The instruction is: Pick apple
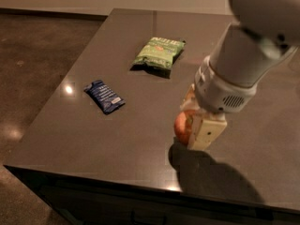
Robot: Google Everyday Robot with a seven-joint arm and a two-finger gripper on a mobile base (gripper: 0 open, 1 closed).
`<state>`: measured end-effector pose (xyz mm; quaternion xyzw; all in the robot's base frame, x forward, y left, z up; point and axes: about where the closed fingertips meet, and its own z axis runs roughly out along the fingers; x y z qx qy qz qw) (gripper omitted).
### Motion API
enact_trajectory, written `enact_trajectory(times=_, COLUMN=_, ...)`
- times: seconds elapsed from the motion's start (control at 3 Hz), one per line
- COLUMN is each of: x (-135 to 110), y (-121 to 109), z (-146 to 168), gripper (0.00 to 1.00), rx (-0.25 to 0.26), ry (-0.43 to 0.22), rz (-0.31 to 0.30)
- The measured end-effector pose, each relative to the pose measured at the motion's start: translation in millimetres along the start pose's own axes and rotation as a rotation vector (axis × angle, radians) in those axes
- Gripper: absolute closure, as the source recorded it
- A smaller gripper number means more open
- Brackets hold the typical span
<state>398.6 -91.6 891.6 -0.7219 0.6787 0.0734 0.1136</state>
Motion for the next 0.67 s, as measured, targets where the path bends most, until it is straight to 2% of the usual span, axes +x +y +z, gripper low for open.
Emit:
enact_trajectory(times=0.33, x=-5.2, y=-33.5, z=-72.1, gripper=1.0, rx=0.066, ry=-0.064, rz=0.005)
enact_trajectory(times=0.67, x=-8.4, y=-36.5, z=-76.0, gripper=1.0, rx=0.085, ry=-0.07, rz=0.001)
